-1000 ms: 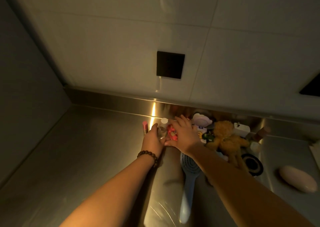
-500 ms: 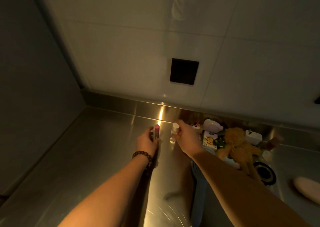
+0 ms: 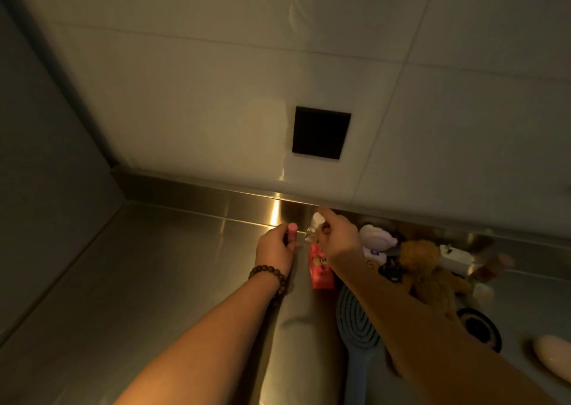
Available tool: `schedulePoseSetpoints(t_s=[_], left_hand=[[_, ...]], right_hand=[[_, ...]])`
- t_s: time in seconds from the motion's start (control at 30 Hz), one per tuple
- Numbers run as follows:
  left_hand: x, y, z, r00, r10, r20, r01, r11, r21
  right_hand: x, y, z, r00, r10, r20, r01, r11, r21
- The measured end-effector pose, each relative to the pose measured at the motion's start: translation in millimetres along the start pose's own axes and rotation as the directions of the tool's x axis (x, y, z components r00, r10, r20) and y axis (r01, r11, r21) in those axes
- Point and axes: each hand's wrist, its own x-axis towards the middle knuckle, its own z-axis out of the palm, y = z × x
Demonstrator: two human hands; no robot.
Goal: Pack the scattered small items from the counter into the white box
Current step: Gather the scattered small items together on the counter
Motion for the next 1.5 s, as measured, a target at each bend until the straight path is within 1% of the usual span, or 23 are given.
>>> schedulePoseSetpoints(t_s=[0.07, 0.17, 0.37, 0.5, 0.57, 0.67, 0.73, 0.83, 0.93, 1.0, 1.1, 1.2, 1.3, 1.4, 1.5], left_hand=[[2, 0, 2, 1.0, -0.004, 0.005, 0.004, 1.0, -0.01], [2, -1, 2, 1.0, -0.013, 0.007, 0.014, 0.999, -0.032], [-3, -7, -5, 0.998, -0.018, 0.065, 0.023, 0.997, -0.075], [-21, -3, -17, 0.994, -0.012, 0.104, 0.02, 0.997, -0.074], [-39, 2, -25, 0.995, 0.035, 0.088, -0.035, 0.999, -0.012], [-72, 16, -36, 0.983, 0.177, 0.055, -0.18, 0.982, 0.063], [-94, 27, -38, 0.964, 0.258, 0.072, -0.263, 0.962, 0.075], [-128, 44, -30, 0.914, 0.378, 0.144, -0.389, 0.92, 0.056], [-162, 56, -12, 0.891, 0.389, 0.235, -0.421, 0.901, 0.103], [-188, 66, 3, 0.865, 0.401, 0.301, -0.455, 0.88, 0.135], [-229, 81, 31, 0.829, 0.427, 0.362, -0.507, 0.847, 0.159], [-273, 96, 64, 0.821, 0.412, 0.394, -0.518, 0.828, 0.214], [-320, 115, 104, 0.821, 0.385, 0.421, -0.525, 0.8, 0.29], [-368, 130, 143, 0.84, 0.318, 0.439, -0.488, 0.797, 0.356], [-409, 131, 172, 0.855, 0.213, 0.472, -0.445, 0.768, 0.461]], right_hand=[[1, -1, 3, 0.999, -0.001, 0.033, 0.002, 1.0, -0.03], [2, -7, 6, 0.998, 0.017, 0.054, -0.017, 1.0, 0.002], [-2, -12, 2, 0.998, 0.044, 0.055, -0.044, 0.999, 0.014], [-22, -11, -22, 0.999, 0.027, 0.037, -0.029, 0.998, 0.052], [-41, -8, -39, 1.0, 0.011, 0.028, -0.013, 0.998, 0.065], [-78, 2, -67, 0.999, -0.005, -0.034, 0.005, 1.0, 0.017], [-108, 14, -86, 0.997, 0.021, -0.075, -0.021, 1.0, -0.002], [-157, 36, -113, 0.988, 0.078, -0.137, -0.088, 0.994, -0.071], [-201, 57, -136, 0.977, 0.163, -0.136, -0.176, 0.981, -0.088], [-231, 73, -153, 0.964, 0.211, -0.163, -0.228, 0.97, -0.09], [-275, 104, -181, 0.949, 0.213, -0.231, -0.243, 0.964, -0.11], [-316, 142, -213, 0.94, 0.219, -0.262, -0.278, 0.935, -0.218], [-357, 190, -249, 0.929, 0.225, -0.293, -0.321, 0.885, -0.338], [-398, 240, -282, 0.916, 0.312, -0.252, -0.397, 0.798, -0.453], [-427, 277, -303, 0.893, 0.397, -0.213, -0.45, 0.757, -0.474]])
